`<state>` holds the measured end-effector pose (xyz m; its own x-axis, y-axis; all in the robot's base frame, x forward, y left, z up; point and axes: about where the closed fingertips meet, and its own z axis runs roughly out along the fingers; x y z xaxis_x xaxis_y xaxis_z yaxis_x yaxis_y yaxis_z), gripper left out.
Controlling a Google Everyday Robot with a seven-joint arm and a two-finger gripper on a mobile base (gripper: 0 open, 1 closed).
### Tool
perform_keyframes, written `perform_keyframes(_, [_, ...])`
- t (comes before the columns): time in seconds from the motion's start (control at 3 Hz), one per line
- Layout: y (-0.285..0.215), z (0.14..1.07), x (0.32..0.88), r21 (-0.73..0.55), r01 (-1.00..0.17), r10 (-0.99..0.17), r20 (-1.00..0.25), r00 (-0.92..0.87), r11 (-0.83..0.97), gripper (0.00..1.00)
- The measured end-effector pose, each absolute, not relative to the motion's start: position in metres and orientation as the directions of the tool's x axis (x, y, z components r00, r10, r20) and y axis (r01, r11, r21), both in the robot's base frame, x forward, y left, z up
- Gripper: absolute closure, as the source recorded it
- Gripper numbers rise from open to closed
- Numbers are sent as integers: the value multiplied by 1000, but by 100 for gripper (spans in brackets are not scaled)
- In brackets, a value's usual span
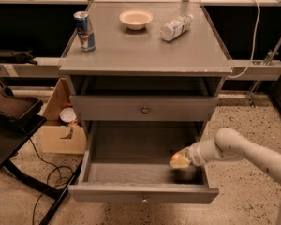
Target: Place orange into middle drawer
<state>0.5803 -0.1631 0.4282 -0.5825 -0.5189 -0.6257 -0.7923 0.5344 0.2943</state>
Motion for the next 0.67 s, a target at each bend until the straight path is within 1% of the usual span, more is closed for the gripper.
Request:
perform_keyframes(0.33, [-134,375,570,290,-799,-560,-588,-583,528,100])
perform_keyframes(0.67, [-133,373,575,273,-797,-556,-595,-580,539,74])
